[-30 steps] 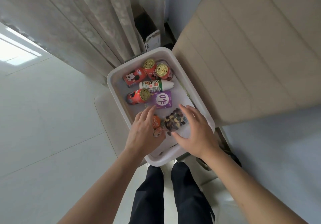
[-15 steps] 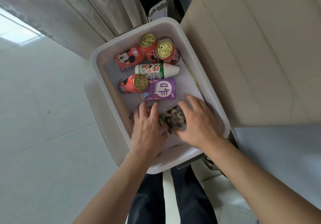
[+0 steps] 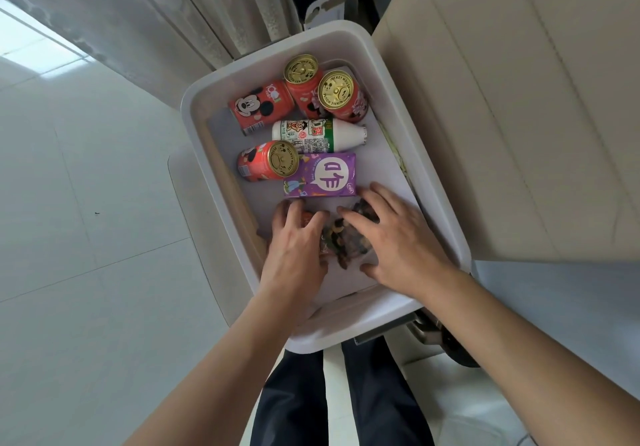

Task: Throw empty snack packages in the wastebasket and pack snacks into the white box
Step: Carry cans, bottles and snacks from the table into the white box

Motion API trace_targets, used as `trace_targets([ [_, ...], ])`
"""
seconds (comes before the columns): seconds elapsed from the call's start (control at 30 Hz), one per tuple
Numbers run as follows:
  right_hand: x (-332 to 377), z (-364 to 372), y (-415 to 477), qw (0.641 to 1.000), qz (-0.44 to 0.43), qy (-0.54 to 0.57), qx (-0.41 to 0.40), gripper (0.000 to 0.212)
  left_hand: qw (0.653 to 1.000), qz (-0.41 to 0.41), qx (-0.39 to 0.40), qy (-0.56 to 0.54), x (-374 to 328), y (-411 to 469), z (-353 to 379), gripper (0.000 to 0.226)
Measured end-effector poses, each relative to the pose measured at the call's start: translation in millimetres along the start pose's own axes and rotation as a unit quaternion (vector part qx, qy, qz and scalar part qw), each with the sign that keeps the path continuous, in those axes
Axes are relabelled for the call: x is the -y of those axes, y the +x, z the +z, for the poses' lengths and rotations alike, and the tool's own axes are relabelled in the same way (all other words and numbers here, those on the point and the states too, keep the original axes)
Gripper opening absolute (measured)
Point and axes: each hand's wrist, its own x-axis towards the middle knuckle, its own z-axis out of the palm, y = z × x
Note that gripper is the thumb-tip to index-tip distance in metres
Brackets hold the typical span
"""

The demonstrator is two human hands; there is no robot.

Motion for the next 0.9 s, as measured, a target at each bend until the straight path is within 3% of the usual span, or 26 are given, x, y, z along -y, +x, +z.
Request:
trace_targets([
  [0.43, -3.2, 3.3, 2.7, 0.999, -0.024, -0.013, -0.024, 0.082, 1.000, 0.011, 0.001, 0.018, 0.4, 1.2, -0.4, 0.070],
  [0.9, -6.6, 7.4, 0.0, 0.998, -0.041, -0.010, -0.045, 0.072, 1.000, 0.009, -0.006, 0.008, -2.2, -5.4, -9.7, 0.079],
])
